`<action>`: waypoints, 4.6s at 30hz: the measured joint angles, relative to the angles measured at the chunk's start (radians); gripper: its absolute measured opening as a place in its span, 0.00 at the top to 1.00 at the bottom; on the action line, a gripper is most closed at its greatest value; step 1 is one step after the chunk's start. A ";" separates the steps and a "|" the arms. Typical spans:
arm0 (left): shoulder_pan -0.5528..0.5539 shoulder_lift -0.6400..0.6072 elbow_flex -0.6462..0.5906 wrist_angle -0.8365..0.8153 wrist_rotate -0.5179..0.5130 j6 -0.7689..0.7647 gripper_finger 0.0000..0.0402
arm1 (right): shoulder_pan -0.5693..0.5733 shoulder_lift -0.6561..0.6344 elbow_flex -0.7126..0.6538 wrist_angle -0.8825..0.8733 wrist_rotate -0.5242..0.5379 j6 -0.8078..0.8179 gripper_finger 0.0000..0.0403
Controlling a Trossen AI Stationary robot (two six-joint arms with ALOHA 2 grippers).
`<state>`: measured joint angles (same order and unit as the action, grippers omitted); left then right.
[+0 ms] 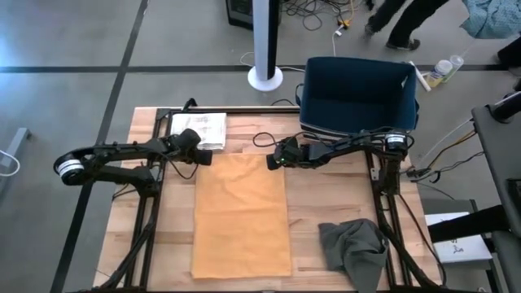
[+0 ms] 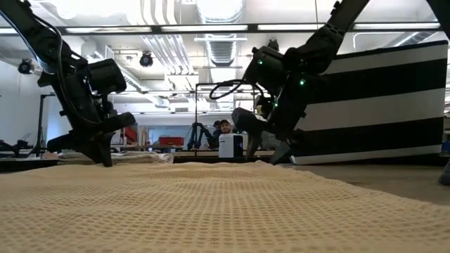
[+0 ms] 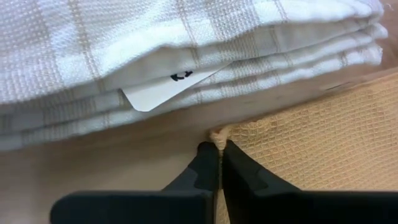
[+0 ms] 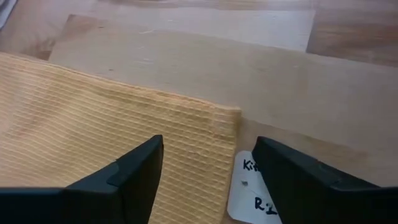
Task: Fold towel
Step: Fold the yellow towel
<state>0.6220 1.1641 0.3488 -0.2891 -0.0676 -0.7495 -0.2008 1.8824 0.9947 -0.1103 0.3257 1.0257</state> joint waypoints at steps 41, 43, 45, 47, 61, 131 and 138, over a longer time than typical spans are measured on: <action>-0.091 -0.586 -0.009 -0.029 0.202 0.120 1.00 | 0.060 -0.301 -0.006 0.026 0.009 -0.347 1.00; -0.114 -0.645 -0.009 -0.075 0.230 0.151 1.00 | 0.083 -0.316 -0.006 -0.021 0.007 -0.413 1.00; -0.145 -0.688 -0.009 -0.115 0.286 0.195 1.00 | 0.110 -0.332 -0.005 -0.072 0.006 -0.463 1.00; -0.180 -0.718 -0.009 -0.149 0.348 0.223 1.00 | 0.141 -0.351 -0.005 -0.123 0.007 -0.513 1.00; -0.395 -0.720 -0.007 -0.164 0.255 0.087 1.00 | 0.244 -0.399 -0.005 -0.191 0.045 -0.785 1.00; -1.178 0.142 0.213 0.192 0.006 -0.265 1.00 | 0.608 -0.299 -0.055 -0.327 -0.039 -0.529 1.00; -1.167 0.124 0.213 0.194 -0.005 -0.280 1.00 | 0.613 -0.320 -0.048 -0.330 0.002 -0.542 1.00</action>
<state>-0.5452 1.2883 0.5617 -0.0948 -0.0725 -1.0291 0.4125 1.5621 0.9463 -0.4407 0.3277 0.4838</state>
